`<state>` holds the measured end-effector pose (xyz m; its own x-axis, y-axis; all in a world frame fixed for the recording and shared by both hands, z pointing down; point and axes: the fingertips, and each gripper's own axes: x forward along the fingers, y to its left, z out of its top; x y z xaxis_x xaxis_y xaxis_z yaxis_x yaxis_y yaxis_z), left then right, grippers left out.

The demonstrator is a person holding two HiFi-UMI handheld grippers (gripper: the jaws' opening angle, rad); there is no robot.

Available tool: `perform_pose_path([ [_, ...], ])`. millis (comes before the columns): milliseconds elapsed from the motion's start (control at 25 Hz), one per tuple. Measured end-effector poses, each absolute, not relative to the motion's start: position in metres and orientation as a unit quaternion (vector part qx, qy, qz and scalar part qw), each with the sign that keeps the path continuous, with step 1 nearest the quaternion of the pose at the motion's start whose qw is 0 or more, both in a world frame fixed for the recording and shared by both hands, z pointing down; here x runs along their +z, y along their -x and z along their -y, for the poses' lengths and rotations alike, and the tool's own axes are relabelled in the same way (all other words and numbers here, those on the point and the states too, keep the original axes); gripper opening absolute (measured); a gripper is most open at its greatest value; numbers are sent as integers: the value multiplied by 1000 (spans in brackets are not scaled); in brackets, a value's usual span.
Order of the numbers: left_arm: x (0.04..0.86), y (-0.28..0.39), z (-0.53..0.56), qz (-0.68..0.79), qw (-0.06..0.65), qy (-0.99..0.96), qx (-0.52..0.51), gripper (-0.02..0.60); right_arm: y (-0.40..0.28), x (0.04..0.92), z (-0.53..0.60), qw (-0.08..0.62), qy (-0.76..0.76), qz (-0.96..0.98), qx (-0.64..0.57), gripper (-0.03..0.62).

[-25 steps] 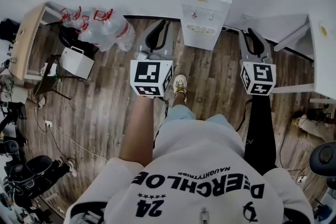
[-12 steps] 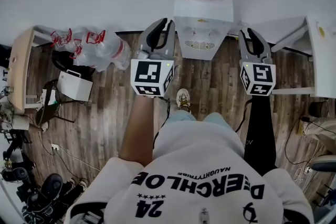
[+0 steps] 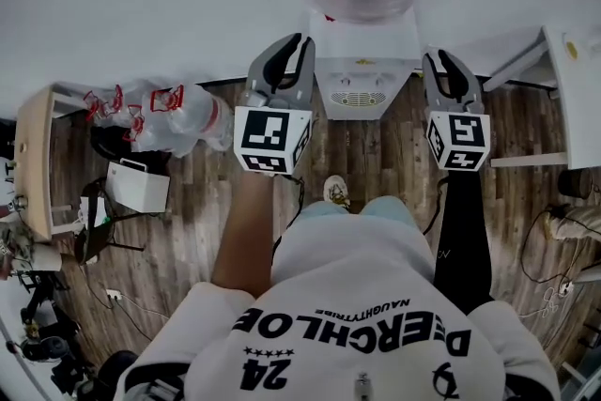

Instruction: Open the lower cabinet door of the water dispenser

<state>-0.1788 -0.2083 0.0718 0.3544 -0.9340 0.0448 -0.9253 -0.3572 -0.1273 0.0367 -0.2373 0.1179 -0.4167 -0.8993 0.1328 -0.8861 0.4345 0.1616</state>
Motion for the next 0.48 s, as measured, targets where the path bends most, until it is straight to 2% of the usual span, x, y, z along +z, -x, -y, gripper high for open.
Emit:
perform_pose_path([
  [480, 79, 191, 237, -552, 39, 831, -58, 55, -35, 123, 261, 103, -549, 829, -25, 83],
])
